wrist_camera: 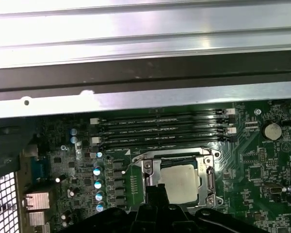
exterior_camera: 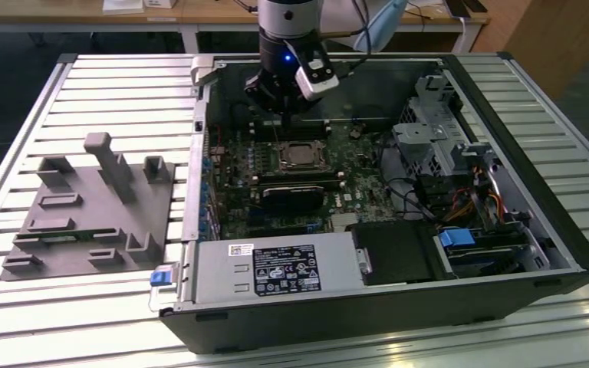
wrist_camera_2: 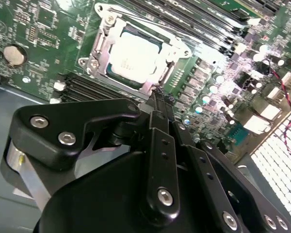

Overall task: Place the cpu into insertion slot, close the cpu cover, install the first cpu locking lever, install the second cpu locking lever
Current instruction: 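Install the first cpu locking lever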

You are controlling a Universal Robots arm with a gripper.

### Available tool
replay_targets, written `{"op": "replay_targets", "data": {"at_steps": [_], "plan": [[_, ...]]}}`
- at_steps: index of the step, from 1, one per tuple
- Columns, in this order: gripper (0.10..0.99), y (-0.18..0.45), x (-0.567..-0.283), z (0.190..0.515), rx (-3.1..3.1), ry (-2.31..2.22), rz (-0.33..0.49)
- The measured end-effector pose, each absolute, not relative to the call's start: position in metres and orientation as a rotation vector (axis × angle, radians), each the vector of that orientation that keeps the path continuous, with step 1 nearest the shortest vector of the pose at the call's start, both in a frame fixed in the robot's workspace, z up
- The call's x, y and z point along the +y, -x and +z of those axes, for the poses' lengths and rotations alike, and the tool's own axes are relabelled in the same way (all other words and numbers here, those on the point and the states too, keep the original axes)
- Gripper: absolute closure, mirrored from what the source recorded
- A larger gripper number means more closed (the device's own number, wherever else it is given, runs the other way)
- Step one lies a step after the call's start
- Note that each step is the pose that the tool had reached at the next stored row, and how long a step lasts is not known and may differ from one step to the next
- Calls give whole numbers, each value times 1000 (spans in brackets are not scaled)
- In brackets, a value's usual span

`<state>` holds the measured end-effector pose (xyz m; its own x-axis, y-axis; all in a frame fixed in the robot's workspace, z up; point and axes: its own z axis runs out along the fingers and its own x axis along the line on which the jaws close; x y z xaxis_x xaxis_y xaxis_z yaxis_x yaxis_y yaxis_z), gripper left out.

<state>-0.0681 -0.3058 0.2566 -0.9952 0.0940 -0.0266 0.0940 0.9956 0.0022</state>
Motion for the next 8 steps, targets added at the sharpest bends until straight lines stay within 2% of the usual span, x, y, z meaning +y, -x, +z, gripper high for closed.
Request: {"op": "replay_targets", "data": {"at_steps": [8], "plan": [[980,80,-306,257,3112,-144,2]]}}
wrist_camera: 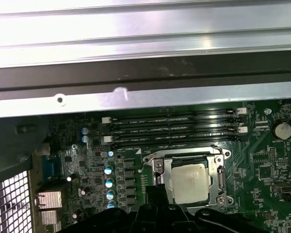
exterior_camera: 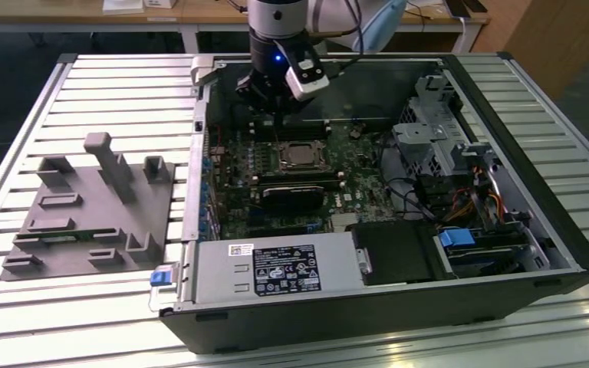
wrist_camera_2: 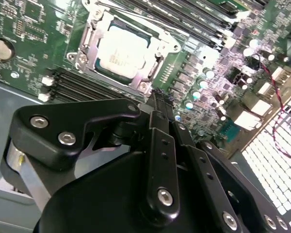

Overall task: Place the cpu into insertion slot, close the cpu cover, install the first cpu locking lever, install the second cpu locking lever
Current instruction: 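Install the first cpu locking lever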

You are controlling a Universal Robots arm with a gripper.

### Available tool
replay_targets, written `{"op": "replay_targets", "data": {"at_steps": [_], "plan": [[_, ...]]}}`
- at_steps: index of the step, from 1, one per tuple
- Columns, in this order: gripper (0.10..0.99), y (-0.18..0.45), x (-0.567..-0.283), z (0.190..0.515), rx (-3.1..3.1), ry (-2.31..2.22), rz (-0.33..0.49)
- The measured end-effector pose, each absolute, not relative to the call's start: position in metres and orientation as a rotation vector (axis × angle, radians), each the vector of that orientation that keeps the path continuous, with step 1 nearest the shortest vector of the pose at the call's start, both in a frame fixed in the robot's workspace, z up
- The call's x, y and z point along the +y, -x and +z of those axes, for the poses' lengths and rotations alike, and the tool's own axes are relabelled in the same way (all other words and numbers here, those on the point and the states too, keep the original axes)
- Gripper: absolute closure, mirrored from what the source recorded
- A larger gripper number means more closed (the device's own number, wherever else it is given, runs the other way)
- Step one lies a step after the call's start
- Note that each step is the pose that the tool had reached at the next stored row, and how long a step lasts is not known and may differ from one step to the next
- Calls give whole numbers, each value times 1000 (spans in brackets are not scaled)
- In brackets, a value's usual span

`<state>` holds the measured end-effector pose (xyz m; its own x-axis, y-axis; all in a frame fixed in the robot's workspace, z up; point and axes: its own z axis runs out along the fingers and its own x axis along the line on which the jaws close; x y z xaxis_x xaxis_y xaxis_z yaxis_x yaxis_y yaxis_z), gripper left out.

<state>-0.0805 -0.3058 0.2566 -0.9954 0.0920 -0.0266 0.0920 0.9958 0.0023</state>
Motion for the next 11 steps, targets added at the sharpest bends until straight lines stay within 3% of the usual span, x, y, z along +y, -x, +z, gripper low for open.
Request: {"op": "replay_targets", "data": {"at_steps": [11], "plan": [[980,95,-306,257,3112,-143,2]]}}
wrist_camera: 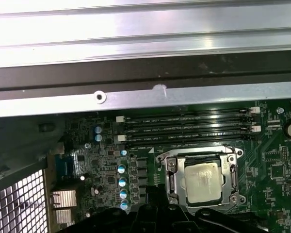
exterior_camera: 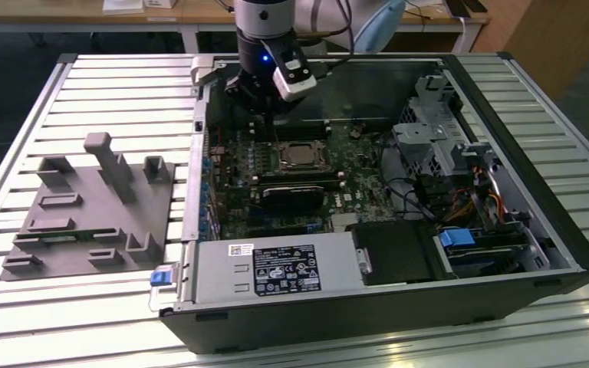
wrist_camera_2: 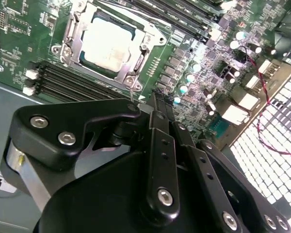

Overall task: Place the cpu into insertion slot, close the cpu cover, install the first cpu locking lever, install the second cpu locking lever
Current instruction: 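Install the first cpu locking lever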

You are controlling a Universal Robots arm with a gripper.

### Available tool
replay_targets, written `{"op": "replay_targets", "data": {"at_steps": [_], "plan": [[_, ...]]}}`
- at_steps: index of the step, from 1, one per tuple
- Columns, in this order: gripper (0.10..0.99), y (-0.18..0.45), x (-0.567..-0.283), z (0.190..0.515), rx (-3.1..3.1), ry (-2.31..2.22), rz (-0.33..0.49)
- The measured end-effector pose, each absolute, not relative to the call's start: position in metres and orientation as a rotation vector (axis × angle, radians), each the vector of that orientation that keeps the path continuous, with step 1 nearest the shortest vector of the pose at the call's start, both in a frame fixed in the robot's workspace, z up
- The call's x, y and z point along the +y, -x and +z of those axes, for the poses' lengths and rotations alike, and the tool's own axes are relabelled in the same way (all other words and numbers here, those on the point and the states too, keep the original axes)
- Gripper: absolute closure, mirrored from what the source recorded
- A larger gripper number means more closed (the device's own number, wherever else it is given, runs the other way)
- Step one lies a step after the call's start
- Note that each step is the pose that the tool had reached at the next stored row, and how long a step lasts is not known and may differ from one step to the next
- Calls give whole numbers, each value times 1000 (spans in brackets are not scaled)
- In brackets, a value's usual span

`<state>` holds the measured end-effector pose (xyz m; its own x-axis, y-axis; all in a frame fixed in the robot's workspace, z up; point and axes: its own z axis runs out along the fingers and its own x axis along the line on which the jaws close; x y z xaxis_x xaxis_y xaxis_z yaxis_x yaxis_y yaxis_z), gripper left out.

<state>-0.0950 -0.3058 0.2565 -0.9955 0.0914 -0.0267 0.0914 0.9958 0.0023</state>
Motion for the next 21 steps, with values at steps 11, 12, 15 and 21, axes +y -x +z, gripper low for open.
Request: {"op": "replay_targets", "data": {"at_steps": [11,12,15,21], "plan": [[980,101,-304,257,3112,-142,2],[980,101,-304,257,3112,-142,2],[980,101,-302,257,3112,-142,2],[980,101,-297,257,3112,-143,2]]}}
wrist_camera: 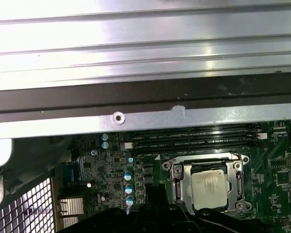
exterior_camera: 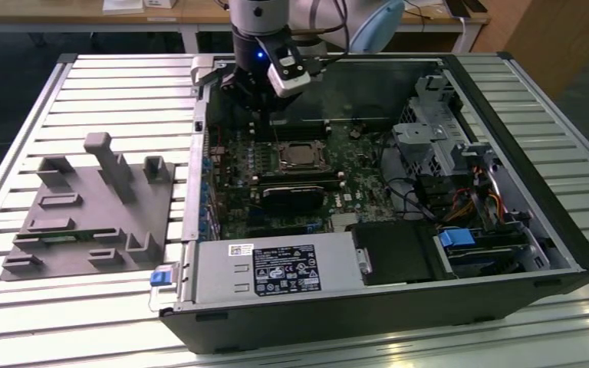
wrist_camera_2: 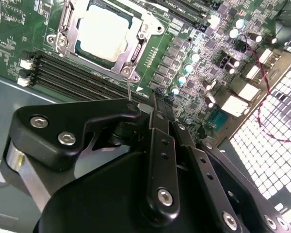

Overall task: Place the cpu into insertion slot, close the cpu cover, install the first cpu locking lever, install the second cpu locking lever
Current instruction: 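Install the first cpu locking lever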

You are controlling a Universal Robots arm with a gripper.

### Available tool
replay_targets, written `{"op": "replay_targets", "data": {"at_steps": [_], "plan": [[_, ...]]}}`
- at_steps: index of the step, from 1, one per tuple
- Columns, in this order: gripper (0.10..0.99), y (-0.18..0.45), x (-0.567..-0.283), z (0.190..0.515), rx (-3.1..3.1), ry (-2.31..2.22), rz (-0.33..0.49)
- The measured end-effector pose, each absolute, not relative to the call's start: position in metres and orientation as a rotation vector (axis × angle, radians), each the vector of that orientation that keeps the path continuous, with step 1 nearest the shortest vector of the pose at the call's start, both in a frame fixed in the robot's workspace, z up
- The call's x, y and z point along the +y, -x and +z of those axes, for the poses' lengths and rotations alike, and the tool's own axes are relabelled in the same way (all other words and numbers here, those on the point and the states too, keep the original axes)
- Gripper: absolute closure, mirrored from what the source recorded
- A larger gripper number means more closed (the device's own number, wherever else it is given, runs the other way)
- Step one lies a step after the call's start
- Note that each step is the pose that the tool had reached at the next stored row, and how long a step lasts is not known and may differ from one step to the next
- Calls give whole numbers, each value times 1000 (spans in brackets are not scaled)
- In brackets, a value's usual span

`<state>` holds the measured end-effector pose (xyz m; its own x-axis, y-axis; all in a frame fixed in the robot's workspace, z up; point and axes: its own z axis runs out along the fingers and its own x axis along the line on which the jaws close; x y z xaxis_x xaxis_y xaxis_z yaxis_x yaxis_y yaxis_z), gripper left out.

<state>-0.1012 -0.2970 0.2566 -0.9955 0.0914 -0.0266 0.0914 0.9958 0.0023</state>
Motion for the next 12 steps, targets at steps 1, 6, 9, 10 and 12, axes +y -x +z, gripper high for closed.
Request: {"op": "replay_targets", "data": {"at_steps": [1,6,9,10,12], "plan": [[980,101,-296,257,3112,-142,2],[980,101,-293,257,3112,-142,2],[980,101,-291,256,3112,-142,2],[980,101,-290,256,3112,-142,3],[980,101,-289,256,3112,-142,3]]}}
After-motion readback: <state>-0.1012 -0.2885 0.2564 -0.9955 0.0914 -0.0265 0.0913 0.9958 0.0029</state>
